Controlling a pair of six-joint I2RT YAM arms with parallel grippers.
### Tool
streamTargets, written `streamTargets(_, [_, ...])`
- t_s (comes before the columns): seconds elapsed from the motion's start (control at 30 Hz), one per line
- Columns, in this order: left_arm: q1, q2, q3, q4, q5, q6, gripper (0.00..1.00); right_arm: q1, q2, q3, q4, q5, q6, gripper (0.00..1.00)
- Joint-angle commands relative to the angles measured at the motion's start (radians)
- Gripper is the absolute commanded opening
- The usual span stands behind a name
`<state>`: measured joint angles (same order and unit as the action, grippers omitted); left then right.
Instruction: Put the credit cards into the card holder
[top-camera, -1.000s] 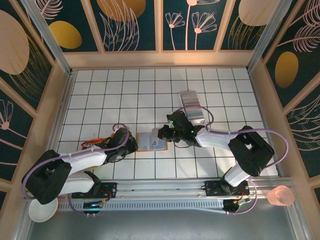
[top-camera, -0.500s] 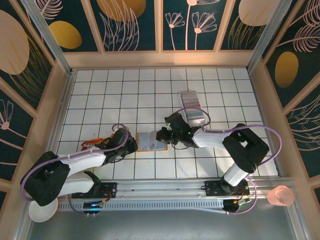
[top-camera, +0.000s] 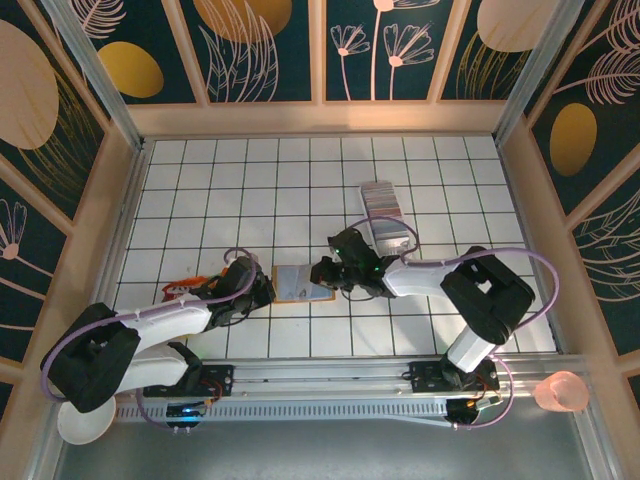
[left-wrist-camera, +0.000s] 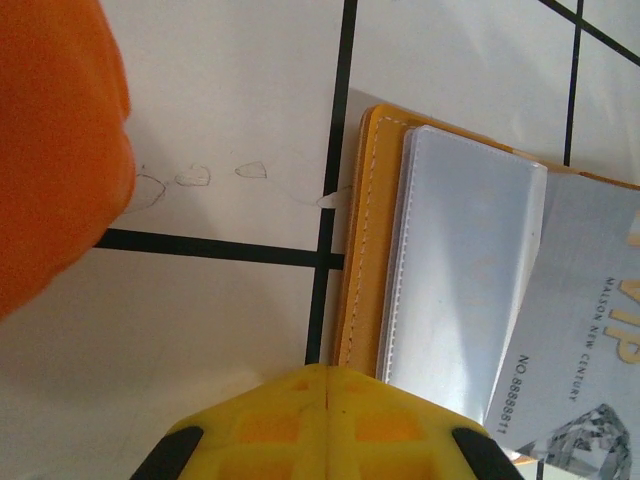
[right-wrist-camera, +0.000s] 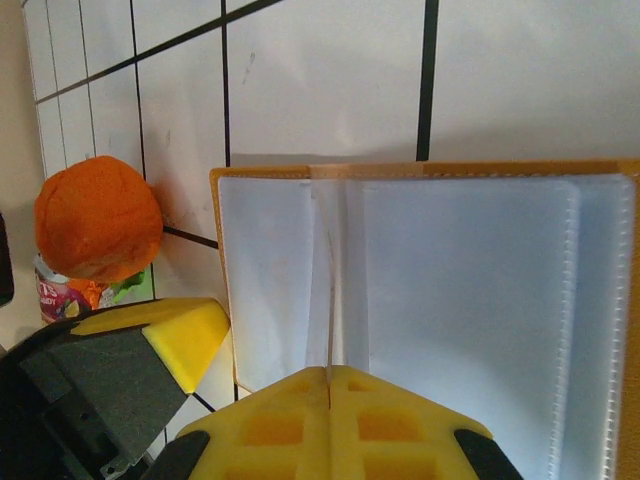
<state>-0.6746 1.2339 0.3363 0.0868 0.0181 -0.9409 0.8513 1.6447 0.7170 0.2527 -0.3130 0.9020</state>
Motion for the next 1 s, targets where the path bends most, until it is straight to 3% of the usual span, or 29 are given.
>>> streamTargets(0.0, [-0.003, 0.003, -0.011, 0.014, 0.016, 0.001, 0.05, 0.012, 0.023, -0.012, 0.035, -0.010, 0.022, 0.00])
streamTargets(0.97, [-0.003, -0.005, -0.016, 0.011, 0.013, -0.001, 0.05, -0.021, -0.105, -0.054, -0.016, 0.055, -0.003, 0.00])
